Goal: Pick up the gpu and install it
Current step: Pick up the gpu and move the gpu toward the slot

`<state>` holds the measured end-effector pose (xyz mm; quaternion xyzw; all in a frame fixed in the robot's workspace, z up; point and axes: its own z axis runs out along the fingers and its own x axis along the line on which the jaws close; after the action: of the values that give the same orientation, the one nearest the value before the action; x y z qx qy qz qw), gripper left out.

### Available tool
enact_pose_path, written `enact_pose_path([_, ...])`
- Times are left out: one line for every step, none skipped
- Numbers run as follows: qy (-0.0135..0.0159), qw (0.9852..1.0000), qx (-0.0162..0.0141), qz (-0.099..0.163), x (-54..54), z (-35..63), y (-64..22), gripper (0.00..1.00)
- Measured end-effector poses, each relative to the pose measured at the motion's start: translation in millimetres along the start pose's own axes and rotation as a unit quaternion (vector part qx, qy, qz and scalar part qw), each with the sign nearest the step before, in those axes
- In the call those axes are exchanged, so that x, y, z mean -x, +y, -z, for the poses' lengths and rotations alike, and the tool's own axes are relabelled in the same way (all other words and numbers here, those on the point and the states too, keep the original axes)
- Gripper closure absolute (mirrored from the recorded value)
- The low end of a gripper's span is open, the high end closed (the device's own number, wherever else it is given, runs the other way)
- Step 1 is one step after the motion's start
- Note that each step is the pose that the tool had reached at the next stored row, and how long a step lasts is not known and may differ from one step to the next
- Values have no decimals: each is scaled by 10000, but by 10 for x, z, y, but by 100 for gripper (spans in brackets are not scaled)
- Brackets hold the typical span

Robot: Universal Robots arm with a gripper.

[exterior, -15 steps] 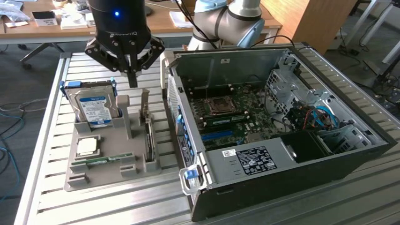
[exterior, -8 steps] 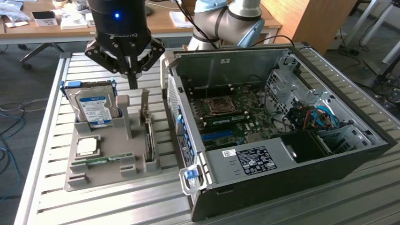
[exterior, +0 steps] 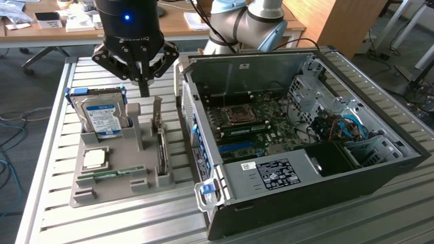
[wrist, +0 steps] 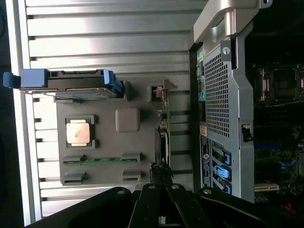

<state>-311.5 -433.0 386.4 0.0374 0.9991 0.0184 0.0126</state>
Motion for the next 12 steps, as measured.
enact_pose_path([0,10000,0,0,0,0,0,89])
enact_pose_path([0,10000,0,0,0,0,0,89])
enact_pose_path([0,10000,0,0,0,0,0,89])
enact_pose_path([0,10000,0,0,0,0,0,89])
enact_pose_path([0,10000,0,0,0,0,0,89])
enact_pose_path([0,10000,0,0,0,0,0,89])
enact_pose_path([0,10000,0,0,0,0,0,89])
enact_pose_path([0,10000,0,0,0,0,0,89])
enact_pose_path([0,10000,0,0,0,0,0,89])
enact_pose_path([0,10000,0,0,0,0,0,83])
enact_pose_path([0,10000,0,0,0,0,0,83])
enact_pose_path([0,10000,0,0,0,0,0,76])
